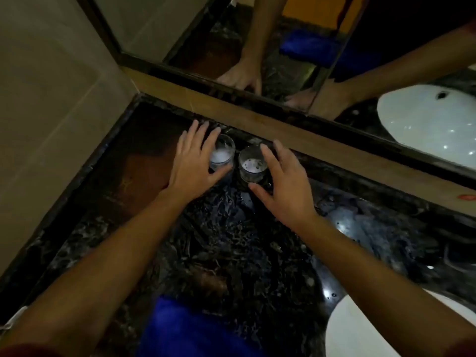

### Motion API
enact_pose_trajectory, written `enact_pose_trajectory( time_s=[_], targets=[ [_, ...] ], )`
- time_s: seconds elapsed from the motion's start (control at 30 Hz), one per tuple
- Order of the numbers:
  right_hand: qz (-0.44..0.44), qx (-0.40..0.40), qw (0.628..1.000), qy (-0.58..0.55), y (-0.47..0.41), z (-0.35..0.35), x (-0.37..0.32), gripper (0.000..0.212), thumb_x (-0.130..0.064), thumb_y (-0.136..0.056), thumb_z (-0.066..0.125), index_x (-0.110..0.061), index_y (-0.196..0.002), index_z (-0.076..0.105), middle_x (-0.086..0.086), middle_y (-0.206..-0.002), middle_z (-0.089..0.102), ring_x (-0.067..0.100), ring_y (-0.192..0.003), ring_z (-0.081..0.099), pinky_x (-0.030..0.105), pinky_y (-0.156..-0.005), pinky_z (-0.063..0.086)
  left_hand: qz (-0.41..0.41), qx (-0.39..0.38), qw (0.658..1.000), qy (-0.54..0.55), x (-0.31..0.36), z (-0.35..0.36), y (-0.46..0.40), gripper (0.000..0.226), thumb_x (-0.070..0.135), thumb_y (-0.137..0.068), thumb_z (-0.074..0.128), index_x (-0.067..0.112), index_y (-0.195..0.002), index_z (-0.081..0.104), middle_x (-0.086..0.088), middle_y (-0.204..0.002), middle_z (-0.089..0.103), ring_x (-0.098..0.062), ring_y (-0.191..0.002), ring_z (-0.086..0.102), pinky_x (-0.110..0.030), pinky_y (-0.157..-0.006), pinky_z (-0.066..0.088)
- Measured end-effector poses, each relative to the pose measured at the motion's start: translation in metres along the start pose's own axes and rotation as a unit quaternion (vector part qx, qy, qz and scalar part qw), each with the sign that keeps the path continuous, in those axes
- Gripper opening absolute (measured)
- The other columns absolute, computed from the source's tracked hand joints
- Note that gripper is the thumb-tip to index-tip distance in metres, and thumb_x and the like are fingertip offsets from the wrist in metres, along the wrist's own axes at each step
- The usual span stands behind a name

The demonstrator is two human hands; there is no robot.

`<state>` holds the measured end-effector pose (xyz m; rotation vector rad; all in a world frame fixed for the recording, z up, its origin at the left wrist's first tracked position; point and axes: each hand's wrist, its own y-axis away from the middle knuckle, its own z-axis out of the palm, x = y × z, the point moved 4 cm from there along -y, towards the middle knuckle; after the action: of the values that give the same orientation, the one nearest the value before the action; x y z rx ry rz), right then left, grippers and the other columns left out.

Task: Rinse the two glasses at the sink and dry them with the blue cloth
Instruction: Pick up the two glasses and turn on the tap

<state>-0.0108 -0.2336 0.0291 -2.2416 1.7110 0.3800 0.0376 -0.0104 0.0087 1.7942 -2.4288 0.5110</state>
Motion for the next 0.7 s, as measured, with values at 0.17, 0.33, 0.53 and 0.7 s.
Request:
enact_pose_trajectory(
  time_s=[0.17, 0.33, 0.53, 0.7],
  targets=[
    [0.0, -0.037, 0.999, 0.01, -0.02, 0.016, -0.002, 0.078, -0.046, -0.099, 0.067, -0.028, -0.163, 0.027, 0.016, -0.169, 0.028, 0.042, -0.145, 0.039, 0.058, -0.111, 0.04, -0.021, -0.035, 0.998, 0.048, 0.004, 0.016, -0.01, 0.083, 0.054, -0.094, 0.067, 0.01, -0.158, 0.037, -0.016, -0.16, 0.041, -0.038, -0.144, 0.043, -0.051, -0.112, 0.04],
    [0.002, -0.07, 0.997, 0.046, -0.033, 0.02, -0.003, 0.071, -0.037, -0.099, 0.068, -0.029, -0.161, 0.033, 0.015, -0.165, 0.033, 0.04, -0.137, 0.047, 0.054, -0.103, 0.05, -0.041, -0.05, 0.995, 0.082, 0.005, 0.021, -0.014, 0.08, 0.043, -0.092, 0.075, 0.011, -0.156, 0.039, -0.018, -0.154, 0.043, -0.041, -0.129, 0.049, -0.051, -0.103, 0.047],
    [0.029, -0.077, 0.996, 0.015, -0.041, 0.023, -0.002, 0.084, -0.042, -0.094, 0.073, -0.027, -0.162, 0.027, 0.009, -0.155, 0.038, 0.031, -0.131, 0.052, 0.044, -0.087, 0.058, -0.064, -0.077, 0.987, 0.128, 0.002, 0.018, -0.017, 0.089, 0.04, -0.087, 0.082, 0.014, -0.158, 0.035, -0.018, -0.146, 0.045, -0.039, -0.121, 0.057, -0.054, -0.093, 0.053],
    [0.051, -0.097, 0.994, 0.011, -0.051, 0.028, -0.003, 0.081, -0.043, -0.094, 0.074, -0.025, -0.16, 0.031, 0.01, -0.152, 0.039, 0.034, -0.119, 0.06, 0.044, -0.082, 0.056, -0.088, -0.064, 0.981, 0.163, 0.003, 0.013, -0.012, 0.082, 0.034, -0.085, 0.085, 0.008, -0.151, 0.045, -0.019, -0.144, 0.049, -0.036, -0.124, 0.058, -0.051, -0.096, 0.055]
  ],
)
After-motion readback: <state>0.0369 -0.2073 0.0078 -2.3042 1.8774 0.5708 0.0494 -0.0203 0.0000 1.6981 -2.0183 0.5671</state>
